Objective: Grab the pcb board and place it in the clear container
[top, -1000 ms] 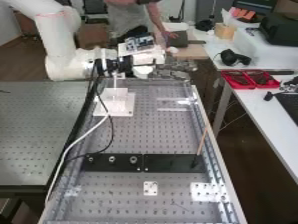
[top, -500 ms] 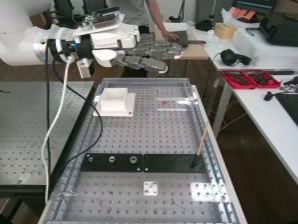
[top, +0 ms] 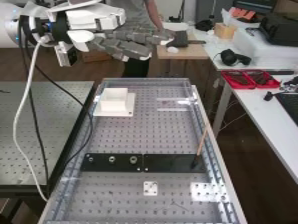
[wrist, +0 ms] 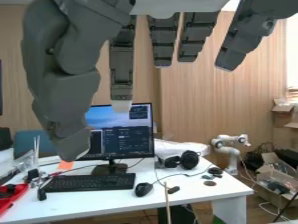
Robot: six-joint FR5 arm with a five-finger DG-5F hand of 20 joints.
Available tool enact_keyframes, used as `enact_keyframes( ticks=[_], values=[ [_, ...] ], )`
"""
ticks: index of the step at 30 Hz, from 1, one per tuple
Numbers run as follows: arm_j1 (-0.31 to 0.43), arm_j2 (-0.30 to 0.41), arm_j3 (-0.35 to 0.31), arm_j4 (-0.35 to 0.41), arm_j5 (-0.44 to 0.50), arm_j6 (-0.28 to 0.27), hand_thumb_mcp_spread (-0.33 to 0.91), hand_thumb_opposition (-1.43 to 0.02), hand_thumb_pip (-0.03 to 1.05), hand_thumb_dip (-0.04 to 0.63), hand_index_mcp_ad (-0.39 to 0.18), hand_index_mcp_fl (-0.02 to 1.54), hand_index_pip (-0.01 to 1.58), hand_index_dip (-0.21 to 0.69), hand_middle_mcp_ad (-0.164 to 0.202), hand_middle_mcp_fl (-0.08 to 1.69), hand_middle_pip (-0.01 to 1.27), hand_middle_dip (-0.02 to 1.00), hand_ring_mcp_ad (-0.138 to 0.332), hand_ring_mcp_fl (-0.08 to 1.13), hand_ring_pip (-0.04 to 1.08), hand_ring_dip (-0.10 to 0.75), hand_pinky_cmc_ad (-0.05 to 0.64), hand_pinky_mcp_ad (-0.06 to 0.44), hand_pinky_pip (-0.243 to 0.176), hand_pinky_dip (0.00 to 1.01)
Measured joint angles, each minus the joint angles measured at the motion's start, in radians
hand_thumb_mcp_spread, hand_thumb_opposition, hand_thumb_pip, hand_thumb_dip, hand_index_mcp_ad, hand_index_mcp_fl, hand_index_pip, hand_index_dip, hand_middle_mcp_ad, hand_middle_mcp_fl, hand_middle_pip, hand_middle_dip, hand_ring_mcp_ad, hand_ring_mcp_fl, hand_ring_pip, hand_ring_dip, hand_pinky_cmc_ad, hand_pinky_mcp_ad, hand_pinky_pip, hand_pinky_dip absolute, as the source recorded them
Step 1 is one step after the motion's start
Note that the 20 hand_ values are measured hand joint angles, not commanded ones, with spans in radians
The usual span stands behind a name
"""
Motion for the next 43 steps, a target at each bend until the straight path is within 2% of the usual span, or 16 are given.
enact_keyframes(
  ticks=[13,14,26,28,43],
  values=[
    [0.016,0.006,0.001,-0.011,-0.025,-0.004,0.51,-0.81,0.35,0.239,-0.147,0.13,0.91,0.330,0.084,0.00,0.14,0.16,0.080,0.00,0.09,0.037,0.346,0.230,-0.063,0.18],
    [0.016,0.006,0.001,-0.010,-0.029,-0.003,0.51,-0.80,0.35,0.239,-0.147,0.13,0.91,0.330,0.084,0.00,0.14,0.16,0.080,0.00,0.09,0.037,0.361,0.234,-0.063,0.18],
    [0.021,0.011,0.005,-0.004,-0.041,-0.012,0.51,-0.79,0.35,0.239,-0.147,0.13,0.62,0.349,0.084,0.00,0.14,0.16,0.080,0.01,0.09,0.037,0.365,0.227,-0.063,0.18],
    [0.021,0.013,0.006,-0.004,-0.039,-0.015,0.51,-0.79,0.35,0.239,-0.143,0.19,0.58,0.349,0.084,0.00,0.14,0.16,0.080,0.00,0.09,0.037,0.361,0.236,-0.063,0.18],
    [0.025,0.017,0.011,-0.016,-0.042,-0.027,0.51,-0.78,0.34,0.236,-0.143,0.19,0.51,0.372,0.084,0.00,0.14,0.16,0.080,0.00,0.09,0.037,0.365,0.243,-0.063,0.18]
  ],
)
